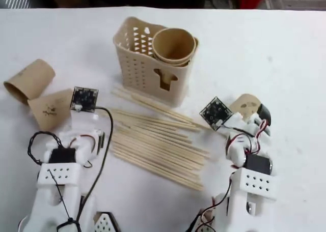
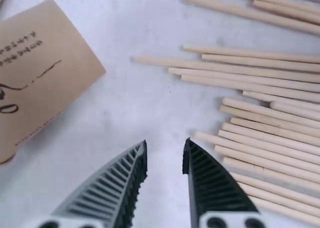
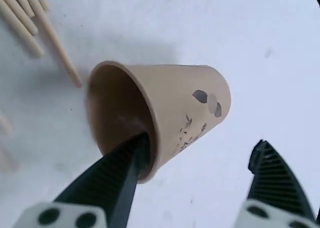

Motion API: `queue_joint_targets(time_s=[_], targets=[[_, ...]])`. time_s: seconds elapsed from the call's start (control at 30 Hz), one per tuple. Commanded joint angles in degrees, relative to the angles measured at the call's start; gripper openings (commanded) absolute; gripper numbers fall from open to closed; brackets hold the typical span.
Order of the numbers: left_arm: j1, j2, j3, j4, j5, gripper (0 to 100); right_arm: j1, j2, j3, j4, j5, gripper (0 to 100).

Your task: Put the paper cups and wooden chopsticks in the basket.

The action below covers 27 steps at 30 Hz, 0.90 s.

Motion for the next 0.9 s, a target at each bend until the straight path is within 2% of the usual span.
queue_joint_targets(time_s=[0.0,0.17,0.37,0.53,0.67,0.77,0.87], targets=[[0.31,-0.57,-0.35,-1.05,0.09,13,0.84,-0.92,1.49,-5.05,0.53,31.9],[0.31,-0.57,-0.35,-0.97,0.09,13,2.86,1.19,1.76,-11.3,-1.32,31.9],[0.31,-0.57,-0.35,-0.79,0.09,13,4.26,16.75,-1.41,-20.0,-1.93,31.3],[0.31,-0.57,-0.35,-0.97,0.09,13,7.6,28.0,-10.37,-20.62,-4.92,17.5],[0.31,-0.57,-0.35,-0.97,0.09,13,10.77,28.88,-15.91,-19.91,-12.66,5.1],[0.4,-0.57,-0.26,-0.97,0.09,13,12.53,25.8,-20.22,-13.85,-17.58,2.2],[0.48,-0.57,-0.26,-0.97,0.09,13,12.35,20.62,-27.34,0.4,-21.01,1.8]])
